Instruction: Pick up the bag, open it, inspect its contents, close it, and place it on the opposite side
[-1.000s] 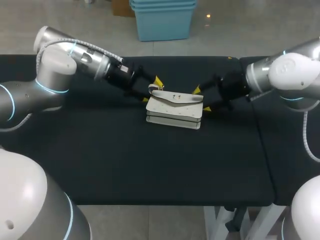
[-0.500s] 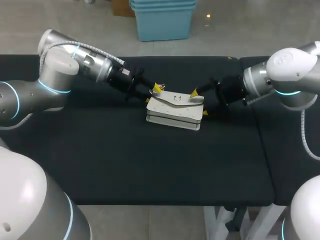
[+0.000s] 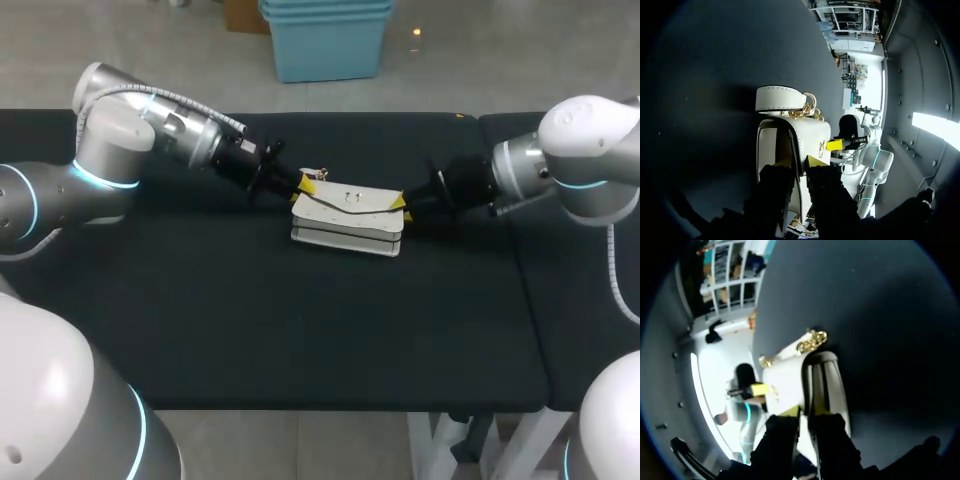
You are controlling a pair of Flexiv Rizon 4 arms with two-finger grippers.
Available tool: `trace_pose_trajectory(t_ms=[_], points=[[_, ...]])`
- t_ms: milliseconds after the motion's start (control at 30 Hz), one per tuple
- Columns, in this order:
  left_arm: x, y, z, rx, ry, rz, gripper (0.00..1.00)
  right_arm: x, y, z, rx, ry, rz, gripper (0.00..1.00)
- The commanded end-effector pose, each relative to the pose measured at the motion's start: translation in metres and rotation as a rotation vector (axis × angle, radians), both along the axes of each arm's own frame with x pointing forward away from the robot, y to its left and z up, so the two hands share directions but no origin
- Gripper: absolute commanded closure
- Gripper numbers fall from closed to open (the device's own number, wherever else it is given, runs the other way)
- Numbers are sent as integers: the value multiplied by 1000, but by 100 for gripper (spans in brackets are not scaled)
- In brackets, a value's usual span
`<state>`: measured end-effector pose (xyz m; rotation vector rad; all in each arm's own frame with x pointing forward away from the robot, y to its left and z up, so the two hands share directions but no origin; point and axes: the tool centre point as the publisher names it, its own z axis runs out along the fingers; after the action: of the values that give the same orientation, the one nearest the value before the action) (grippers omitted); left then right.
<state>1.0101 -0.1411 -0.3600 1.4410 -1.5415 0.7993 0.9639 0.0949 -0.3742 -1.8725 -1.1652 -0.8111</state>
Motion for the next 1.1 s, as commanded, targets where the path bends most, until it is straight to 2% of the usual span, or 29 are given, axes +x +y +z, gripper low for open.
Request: trace_pose_trajectory(t_ms=[33, 67, 100, 133, 167, 233, 267, 300, 333, 367, 400, 767, 800, 833, 867, 900, 933, 967, 1100], points=[[-4, -2, 0, 1, -6, 6, 100, 0, 3, 0, 5, 1, -9, 100], [-5, -2, 0, 3, -8, 7, 100, 0, 2, 0, 6, 2, -16, 100], [-5, -1, 0, 5, -10, 8, 89, 0, 2, 0, 6, 2, -19, 74], [-6, -1, 0, 6, -13, 6, 76, 0, 2, 0, 6, 1, -20, 59], [-6, -1, 0, 6, -15, 5, 74, 0, 2, 0, 4, -1, -27, 56], [-6, -1, 0, 7, -18, 4, 86, 1, 1, 1, 1, -4, -38, 54], [-6, -1, 1, 8, -20, 3, 100, 2, 0, 1, -3, -6, -47, 52], [-6, 0, 1, 9, -23, 3, 100, 3, 0, 1, -4, -6, -48, 53], [-7, -1, 1, 11, -26, 3, 100, 3, 0, 1, -2, -8, -49, 60], [-7, -1, 1, 12, -28, 2, 100, 4, 0, 1, -5, -9, -57, 77], [-8, -1, 1, 15, -32, 0, 100, 5, 0, 1, -4, -10, -57, 100], [-10, 2, 2, 30, -51, -20, 100, 9, -4, 2, -5, -35, -58, 100], [-11, 3, 3, 31, -52, -20, 93, 9, -3, 2, -6, -35, -52, 100], [-12, 4, 4, 32, -54, -19, 46, 9, -3, 2, -7, -37, -52, 100], [-13, 5, 6, 33, -60, -16, 0, 7, -3, 2, -8, -39, -51, 79], [-14, 7, 8, 34, -67, -16, 0, 6, -4, 3, -9, -41, -51, 51], [-16, 8, 11, 35, -70, -15, 0, 5, -5, 3, -10, -43, -52, 5], [-17, 11, 14, 28, -74, -19, 0, 3, -5, 4, -13, -46, -52, 0], [-23, 21, 26, 4, -77, -22, 0, -5, -11, 7, -31, -52, -47, 2]])
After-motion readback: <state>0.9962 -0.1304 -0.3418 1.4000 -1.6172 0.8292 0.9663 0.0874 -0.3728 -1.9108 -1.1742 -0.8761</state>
